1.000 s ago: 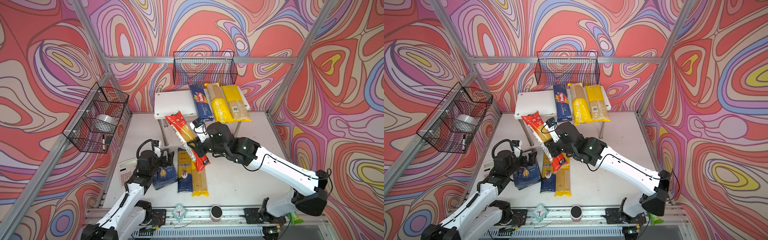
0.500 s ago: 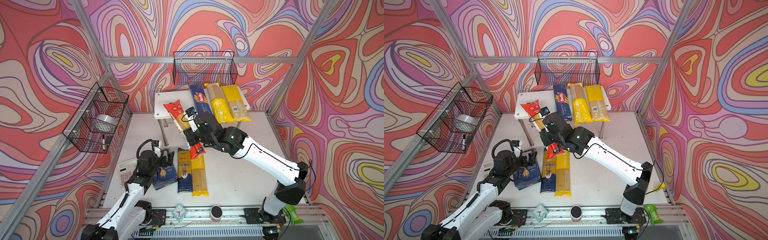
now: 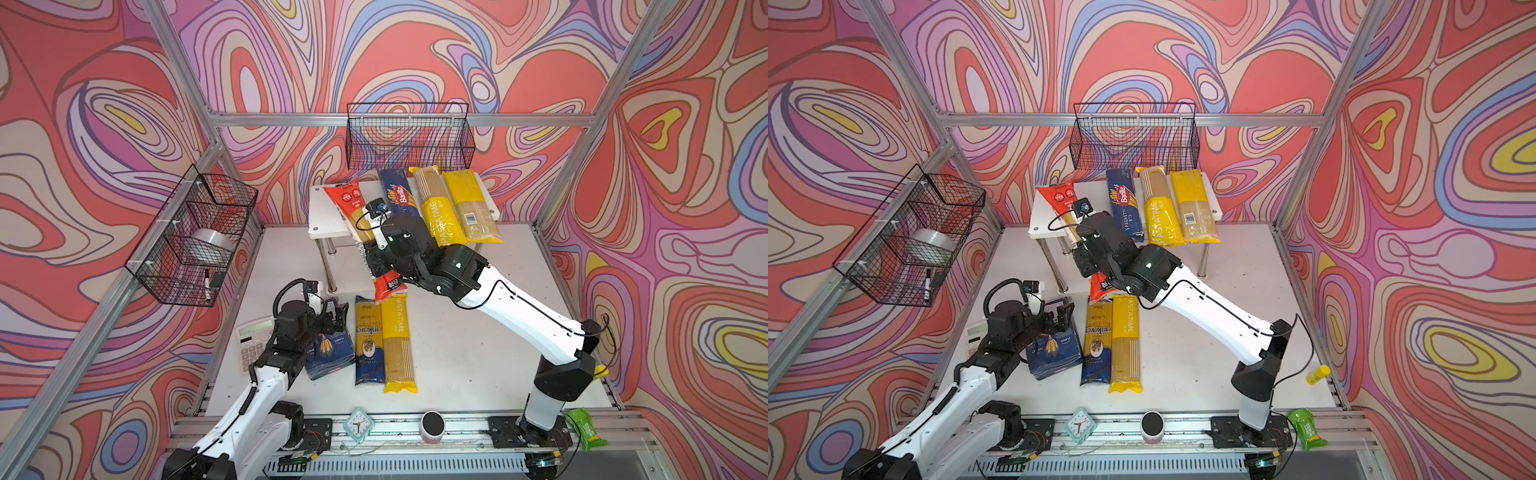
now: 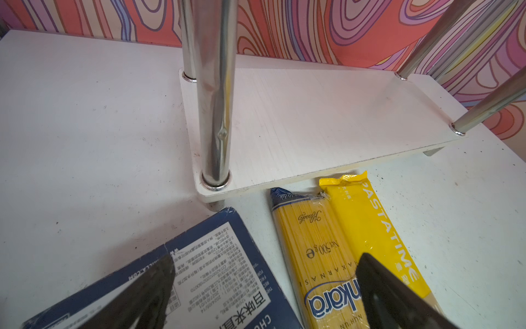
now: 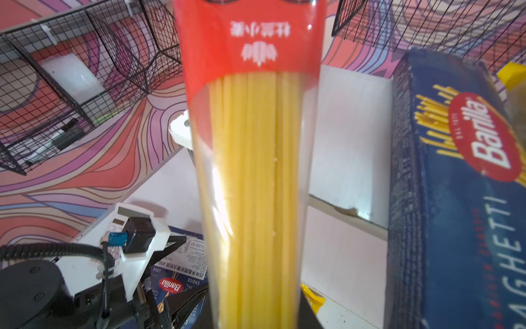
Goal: Arrange pasta packages on shelves
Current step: Place the pasta bag on the shelf.
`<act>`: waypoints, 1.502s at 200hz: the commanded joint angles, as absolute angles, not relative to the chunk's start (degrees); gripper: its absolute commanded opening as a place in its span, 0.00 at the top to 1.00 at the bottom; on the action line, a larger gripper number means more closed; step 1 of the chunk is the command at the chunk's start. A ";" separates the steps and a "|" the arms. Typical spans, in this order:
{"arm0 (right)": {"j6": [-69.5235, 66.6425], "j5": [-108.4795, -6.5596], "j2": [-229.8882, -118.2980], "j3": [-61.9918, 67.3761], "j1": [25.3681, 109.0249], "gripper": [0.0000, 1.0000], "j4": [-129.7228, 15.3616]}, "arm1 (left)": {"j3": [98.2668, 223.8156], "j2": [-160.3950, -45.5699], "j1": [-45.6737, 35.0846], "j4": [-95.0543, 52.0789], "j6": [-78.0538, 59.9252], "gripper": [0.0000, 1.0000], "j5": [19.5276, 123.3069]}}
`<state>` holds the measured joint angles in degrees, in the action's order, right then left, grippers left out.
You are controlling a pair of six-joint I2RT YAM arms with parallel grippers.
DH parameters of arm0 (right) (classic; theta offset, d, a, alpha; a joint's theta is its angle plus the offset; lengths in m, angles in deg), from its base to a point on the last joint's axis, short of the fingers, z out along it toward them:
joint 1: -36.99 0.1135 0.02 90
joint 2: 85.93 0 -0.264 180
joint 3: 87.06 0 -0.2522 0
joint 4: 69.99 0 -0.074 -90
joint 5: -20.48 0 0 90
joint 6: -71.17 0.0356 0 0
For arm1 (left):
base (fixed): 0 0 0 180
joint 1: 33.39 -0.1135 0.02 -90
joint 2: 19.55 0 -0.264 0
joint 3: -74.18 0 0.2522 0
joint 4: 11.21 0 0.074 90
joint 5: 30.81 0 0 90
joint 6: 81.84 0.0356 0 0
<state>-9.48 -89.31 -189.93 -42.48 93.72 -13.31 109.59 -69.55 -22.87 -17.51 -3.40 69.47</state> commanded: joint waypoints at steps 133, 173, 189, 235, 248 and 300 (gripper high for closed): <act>-16.54 -96.37 -195.96 -55.25 90.68 0.76 -24.98 | 109.21 -68.95 -22.68 -17.60 -2.83 0.00 69.71; -15.60 -93.89 -198.03 -57.68 88.19 0.76 -25.26 | 109.35 -69.04 -22.67 -17.60 -2.74 0.00 69.82; -15.51 -93.55 -199.06 -58.66 87.51 0.76 -25.44 | 109.29 -68.99 -22.67 -17.67 -2.74 0.00 69.74; -14.22 -92.27 -200.63 -59.68 85.23 0.72 -25.34 | 109.47 -69.30 -22.67 -17.62 -2.92 0.00 69.47; -13.61 -92.06 -200.83 -59.42 84.49 0.71 -25.17 | 109.54 -69.52 -22.67 -17.69 -2.83 0.00 69.60; -11.04 -89.77 -201.24 -57.70 82.74 0.66 -25.32 | 109.54 -69.48 -22.67 -17.70 -2.87 0.00 69.66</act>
